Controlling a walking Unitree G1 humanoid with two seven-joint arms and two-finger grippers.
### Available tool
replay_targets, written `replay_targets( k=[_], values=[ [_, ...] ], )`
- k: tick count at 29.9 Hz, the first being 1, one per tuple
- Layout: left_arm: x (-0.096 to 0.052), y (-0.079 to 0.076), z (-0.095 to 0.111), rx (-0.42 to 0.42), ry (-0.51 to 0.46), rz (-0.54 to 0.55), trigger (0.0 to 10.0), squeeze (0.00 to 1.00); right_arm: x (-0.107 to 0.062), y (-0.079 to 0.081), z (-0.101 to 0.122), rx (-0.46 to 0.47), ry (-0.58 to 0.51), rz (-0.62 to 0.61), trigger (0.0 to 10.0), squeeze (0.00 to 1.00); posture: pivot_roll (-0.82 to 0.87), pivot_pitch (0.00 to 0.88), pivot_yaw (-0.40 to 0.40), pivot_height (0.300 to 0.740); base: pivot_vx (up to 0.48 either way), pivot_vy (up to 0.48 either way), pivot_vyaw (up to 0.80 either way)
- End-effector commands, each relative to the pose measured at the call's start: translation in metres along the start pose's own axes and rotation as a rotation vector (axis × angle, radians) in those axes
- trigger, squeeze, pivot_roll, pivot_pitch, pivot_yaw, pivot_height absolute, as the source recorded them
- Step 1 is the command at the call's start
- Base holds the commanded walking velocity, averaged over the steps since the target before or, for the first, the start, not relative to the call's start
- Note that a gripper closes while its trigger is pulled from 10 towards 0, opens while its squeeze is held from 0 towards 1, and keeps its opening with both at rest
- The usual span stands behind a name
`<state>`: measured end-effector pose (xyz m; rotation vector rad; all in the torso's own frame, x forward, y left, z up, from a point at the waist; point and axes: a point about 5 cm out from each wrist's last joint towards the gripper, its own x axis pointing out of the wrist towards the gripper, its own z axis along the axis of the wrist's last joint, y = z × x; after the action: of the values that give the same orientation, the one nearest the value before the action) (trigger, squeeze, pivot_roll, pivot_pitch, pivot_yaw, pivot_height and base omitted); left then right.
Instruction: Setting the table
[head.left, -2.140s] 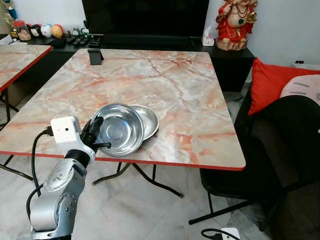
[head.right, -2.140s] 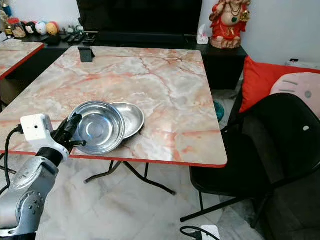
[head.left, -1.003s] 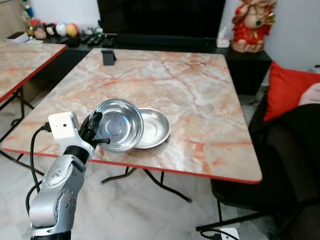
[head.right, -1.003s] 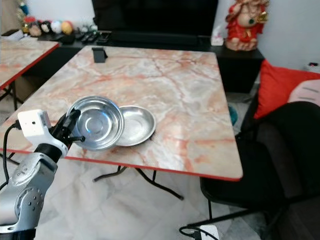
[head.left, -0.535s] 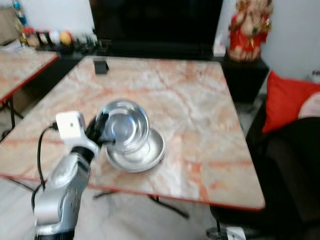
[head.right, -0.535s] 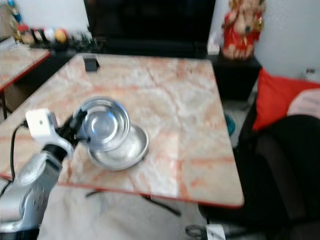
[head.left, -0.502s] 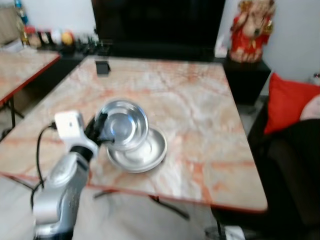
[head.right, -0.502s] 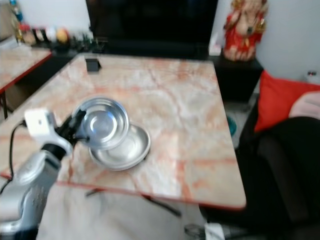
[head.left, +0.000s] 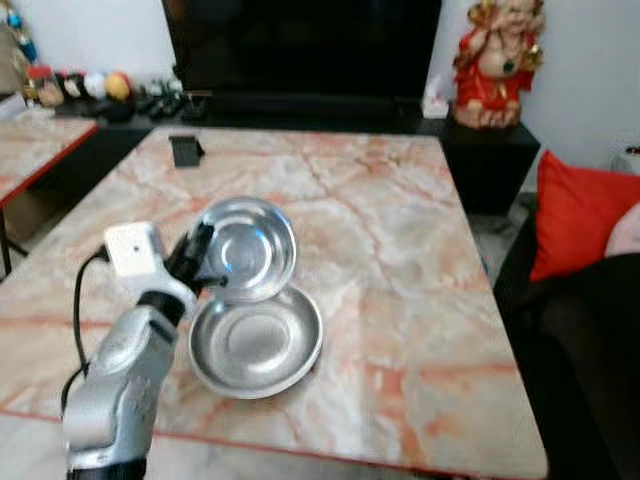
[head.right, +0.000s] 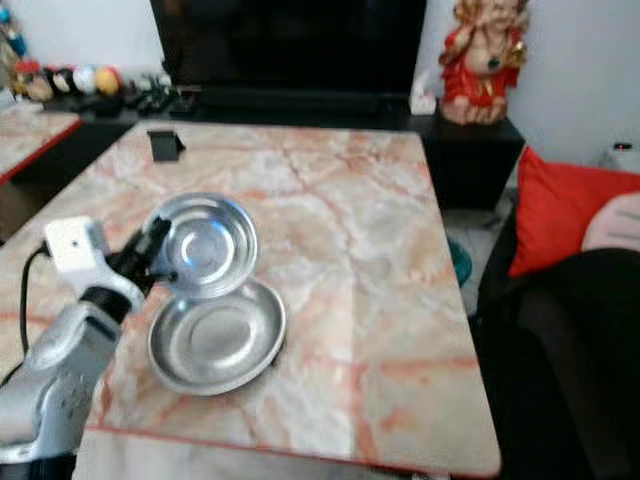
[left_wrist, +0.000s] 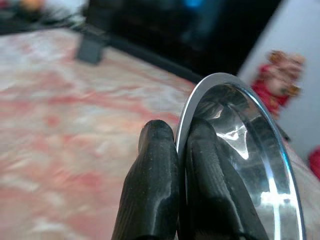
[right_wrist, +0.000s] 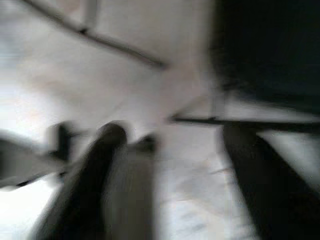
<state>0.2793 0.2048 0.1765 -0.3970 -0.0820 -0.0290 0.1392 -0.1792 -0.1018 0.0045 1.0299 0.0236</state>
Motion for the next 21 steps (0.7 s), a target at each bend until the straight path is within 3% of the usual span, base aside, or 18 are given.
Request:
replay_targets(
  k=[1, 10, 14, 21],
  values=[
    [0.003, -0.002, 0.000, -0.070, 0.009, -0.004, 10.0, 0.00, -0.002, -0.006, -0.004, -0.009, 0.015, -0.014, 10.0, 0.00, 0.01, 0.000, 0.001, 0.740, 0.000, 0.000, 0.00],
    [0.000, 0.000, -0.016, -0.228, 0.156, 0.022, 10.0, 0.00, -0.002, -0.006, -0.004, -0.013, 0.018, -0.009, 10.0, 0.00, 0.00, 0.000, 0.005, 0.740, 0.000, 0.000, 0.00],
    [-0.009, -0.004, -0.022, -0.182, 0.250, -0.044, 10.0, 0.00, -0.002, -0.005, -0.005, -0.015, 0.022, -0.006, 10.0, 0.00, 0.01, 0.000, 0.008, 0.740, 0.000, 0.000, 0.00],
    [-0.017, -0.002, -0.035, -0.099, 0.390, -0.050, 10.0, 0.00, -0.002, -0.005, -0.006, -0.020, 0.026, 0.001, 10.0, 0.00, 0.01, 0.000, 0.011, 0.740, 0.000, 0.000, 0.00]
  ],
)
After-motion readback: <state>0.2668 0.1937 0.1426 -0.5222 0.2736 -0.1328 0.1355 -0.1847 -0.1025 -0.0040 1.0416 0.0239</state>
